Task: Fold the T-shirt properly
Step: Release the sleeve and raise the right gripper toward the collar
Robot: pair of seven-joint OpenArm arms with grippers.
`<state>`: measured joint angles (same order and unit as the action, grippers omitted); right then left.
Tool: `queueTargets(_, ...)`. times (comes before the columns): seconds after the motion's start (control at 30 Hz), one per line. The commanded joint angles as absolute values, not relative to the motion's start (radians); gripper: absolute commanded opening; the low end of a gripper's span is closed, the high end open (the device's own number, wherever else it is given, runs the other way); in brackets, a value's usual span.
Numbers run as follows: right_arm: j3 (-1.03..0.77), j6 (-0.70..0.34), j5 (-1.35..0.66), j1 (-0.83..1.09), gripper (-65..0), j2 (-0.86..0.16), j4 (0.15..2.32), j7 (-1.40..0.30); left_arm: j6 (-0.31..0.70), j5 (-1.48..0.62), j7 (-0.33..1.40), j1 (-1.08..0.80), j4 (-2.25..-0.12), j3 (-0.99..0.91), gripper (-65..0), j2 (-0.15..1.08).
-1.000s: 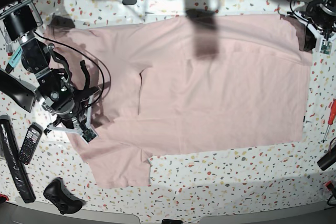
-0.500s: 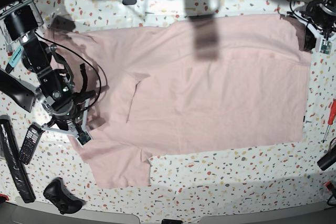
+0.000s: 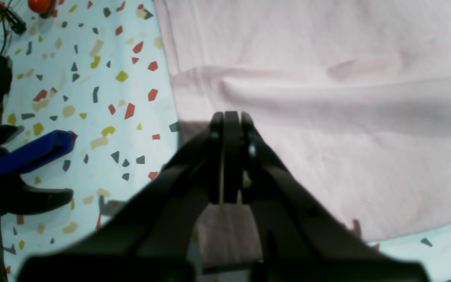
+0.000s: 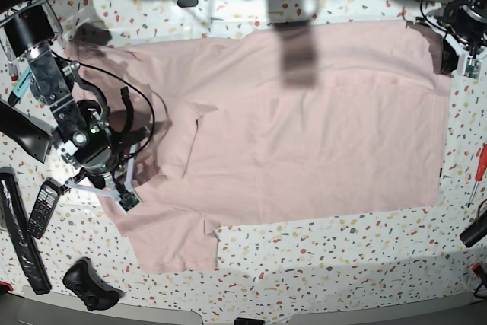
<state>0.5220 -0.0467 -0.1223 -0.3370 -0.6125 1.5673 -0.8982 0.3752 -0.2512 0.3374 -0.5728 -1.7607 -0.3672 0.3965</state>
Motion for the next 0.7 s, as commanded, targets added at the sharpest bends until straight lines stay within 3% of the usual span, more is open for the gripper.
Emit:
queueTargets(0.0, 0.51, -0.07, -0.124, -0.348, -65.0, -0.627, 1.608, -0.9, 0.37, -0.252, 0.313, -0.576, -1.775, -0.376, -65.0, 0.41)
queueTargets(0.67, 0.51, -0.095, -0.135, 0.096, -65.0, -0.626, 2.017, -0.918, 0.37, -0.252, 0.301, -0.576, -1.775, -0.376, -65.0, 0.41)
